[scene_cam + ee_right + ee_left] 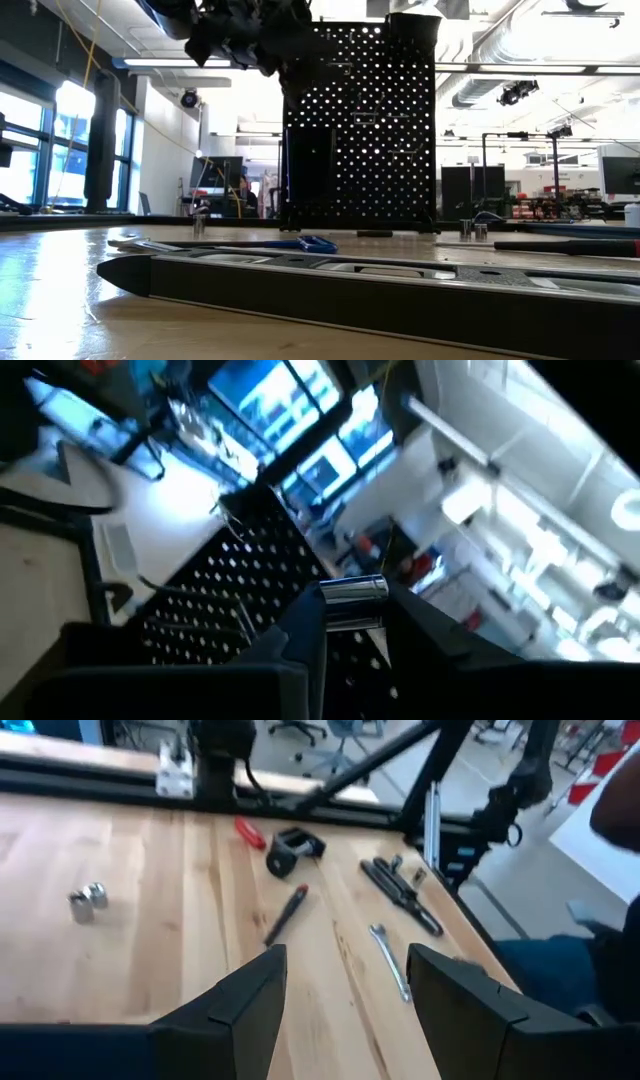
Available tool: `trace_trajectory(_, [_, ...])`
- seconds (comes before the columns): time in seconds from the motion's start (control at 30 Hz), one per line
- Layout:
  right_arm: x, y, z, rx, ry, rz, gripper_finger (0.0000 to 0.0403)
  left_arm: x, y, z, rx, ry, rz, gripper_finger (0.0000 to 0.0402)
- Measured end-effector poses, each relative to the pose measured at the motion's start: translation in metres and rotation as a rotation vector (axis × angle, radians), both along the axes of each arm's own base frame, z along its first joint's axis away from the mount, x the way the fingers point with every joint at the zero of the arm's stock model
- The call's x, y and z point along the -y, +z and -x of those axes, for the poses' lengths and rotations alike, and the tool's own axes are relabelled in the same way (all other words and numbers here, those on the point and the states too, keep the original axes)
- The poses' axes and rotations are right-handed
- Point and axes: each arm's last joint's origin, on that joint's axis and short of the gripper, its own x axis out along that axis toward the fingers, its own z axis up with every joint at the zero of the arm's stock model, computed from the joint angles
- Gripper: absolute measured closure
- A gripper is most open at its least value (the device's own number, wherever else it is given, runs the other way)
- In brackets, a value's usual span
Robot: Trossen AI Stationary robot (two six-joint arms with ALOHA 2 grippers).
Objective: Hang tools onto peg board
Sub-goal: Put the bolts on the pegboard
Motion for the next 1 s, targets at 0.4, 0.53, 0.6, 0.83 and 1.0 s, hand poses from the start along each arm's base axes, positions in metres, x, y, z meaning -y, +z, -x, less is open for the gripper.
trace_trajectory(0.4, [0.049, 0.038, 0.003, -0.093, -0.012, -0.388, 0.0332, 0.016, -0.017, 0.006, -0.175, 0.007, -0.113, 0.0199])
trace_trajectory(0.53, [0.067, 0.031, -0.007, -0.17, -0.071, -0.448, 0.0332, 0.019, -0.018, 0.007, -0.185, 0.007, -0.119, 0.0199])
trace_trajectory(0.6, [0.076, 0.029, -0.009, -0.193, -0.097, -0.486, 0.0332, 0.022, -0.019, 0.007, -0.206, 0.007, -0.127, 0.0199])
trace_trajectory(0.83, [0.095, 0.036, -0.004, -0.169, -0.124, -0.586, 0.0317, 0.029, -0.026, 0.013, -0.298, -0.017, -0.121, 0.0199])
trace_trajectory(1.0, [0.101, 0.038, -0.003, -0.181, -0.083, -0.664, 0.0316, 0.03, -0.028, 0.015, -0.329, -0.028, -0.129, 0.0199])
